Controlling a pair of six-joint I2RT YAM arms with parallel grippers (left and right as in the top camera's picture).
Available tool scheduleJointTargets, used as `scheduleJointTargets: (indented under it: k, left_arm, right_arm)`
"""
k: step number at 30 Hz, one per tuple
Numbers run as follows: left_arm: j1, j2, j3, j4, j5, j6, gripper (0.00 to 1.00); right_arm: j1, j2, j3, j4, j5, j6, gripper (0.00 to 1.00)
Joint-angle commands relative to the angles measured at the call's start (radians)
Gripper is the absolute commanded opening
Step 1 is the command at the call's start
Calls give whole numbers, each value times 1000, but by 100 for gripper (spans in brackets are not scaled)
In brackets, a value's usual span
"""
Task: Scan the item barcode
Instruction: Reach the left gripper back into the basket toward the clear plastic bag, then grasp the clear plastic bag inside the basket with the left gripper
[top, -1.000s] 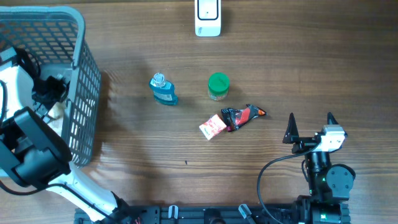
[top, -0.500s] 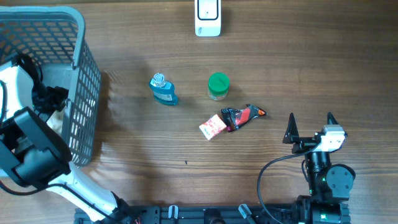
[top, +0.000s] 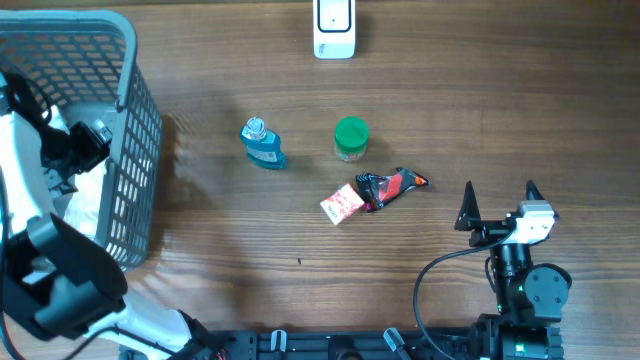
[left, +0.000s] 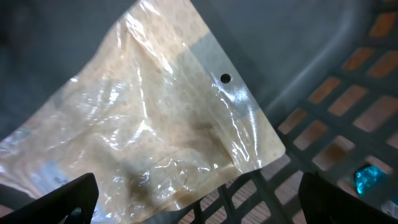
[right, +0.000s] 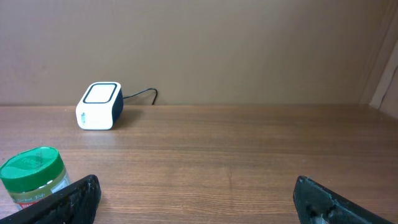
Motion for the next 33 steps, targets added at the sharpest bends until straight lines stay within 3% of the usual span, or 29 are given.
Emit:
scheduleJointTargets:
  k: [1,6,8,9,12,20,26,30,33]
  left_arm:
    - [35,-88,2,12,-65,40,100]
    - [72,-96,1,-19,-76,61,100]
    - [72,-96,1,-32,19,298,100]
    - [72,-96,0,-41,49,473,100]
    - [72,-93,0,-38,55,572,100]
    - [60,-10,-68,-28,76,696,100]
    - [51,-13,-176,3,62,688,100]
    - [56,-13,-220,49,-59,682,100]
    - [56,-12,-243,87,-66,694,100]
  right_arm:
    - [2,0,-1,5,-13,-9,100]
    - [2,0,-1,5,-13,-9,100]
    - [2,0,-1,5,-12,-9,100]
    - [2,0,-1,5,-13,-9,100]
    - [2,0,-1,5,-13,-9,100]
    - [2,0,-1,5,-13,-9,100]
    - [2,0,-1,5,-13,-9,100]
    - [2,0,-1,5,-12,-9,100]
    - [2,0,-1,5,-12,-9,100]
